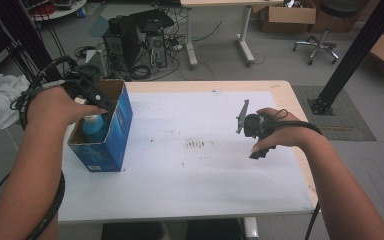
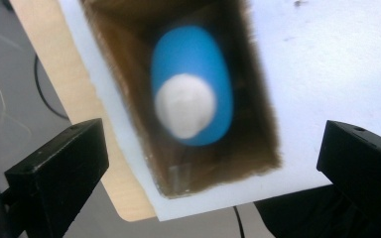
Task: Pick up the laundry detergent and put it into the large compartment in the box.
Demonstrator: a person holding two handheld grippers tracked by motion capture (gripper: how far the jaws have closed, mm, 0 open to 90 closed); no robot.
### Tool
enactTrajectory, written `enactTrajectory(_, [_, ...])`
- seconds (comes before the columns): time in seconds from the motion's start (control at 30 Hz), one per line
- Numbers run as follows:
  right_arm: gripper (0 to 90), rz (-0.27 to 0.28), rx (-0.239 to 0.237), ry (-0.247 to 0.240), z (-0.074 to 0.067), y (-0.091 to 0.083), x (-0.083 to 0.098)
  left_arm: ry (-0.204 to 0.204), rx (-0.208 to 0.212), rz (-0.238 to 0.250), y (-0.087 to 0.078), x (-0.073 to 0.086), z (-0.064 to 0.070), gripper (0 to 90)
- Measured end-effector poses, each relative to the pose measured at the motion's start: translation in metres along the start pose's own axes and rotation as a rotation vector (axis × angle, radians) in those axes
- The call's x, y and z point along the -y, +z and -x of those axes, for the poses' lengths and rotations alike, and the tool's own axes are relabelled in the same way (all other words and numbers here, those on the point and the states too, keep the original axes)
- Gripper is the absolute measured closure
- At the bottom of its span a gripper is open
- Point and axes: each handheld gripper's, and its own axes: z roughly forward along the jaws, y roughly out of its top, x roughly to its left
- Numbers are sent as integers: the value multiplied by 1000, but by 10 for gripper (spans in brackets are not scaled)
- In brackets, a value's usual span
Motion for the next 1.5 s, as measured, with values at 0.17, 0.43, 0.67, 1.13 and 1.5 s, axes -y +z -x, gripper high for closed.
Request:
enactTrajectory(0.17, [163,-3,1,-5,0,-3,-2,71,9,25,-19,-5,17,1])
enactTrajectory(0.43, [162,-7,1,-13,-1,-7,-2,209,35,41,-32,-10,45,1])
enactTrajectory(0.67, [162,-4,-4,-11,-1,-8,-2,392,82,64,-27,-9,76,1])
enactTrajectory(1.13, [162,-24,-7,-18,-4,-5,-5,757,87,36,-6,-1,137,1])
enactTrajectory(1.5, [162,-19,-9,-19,-3,-9,-5,968,88,45,8,0,155,1])
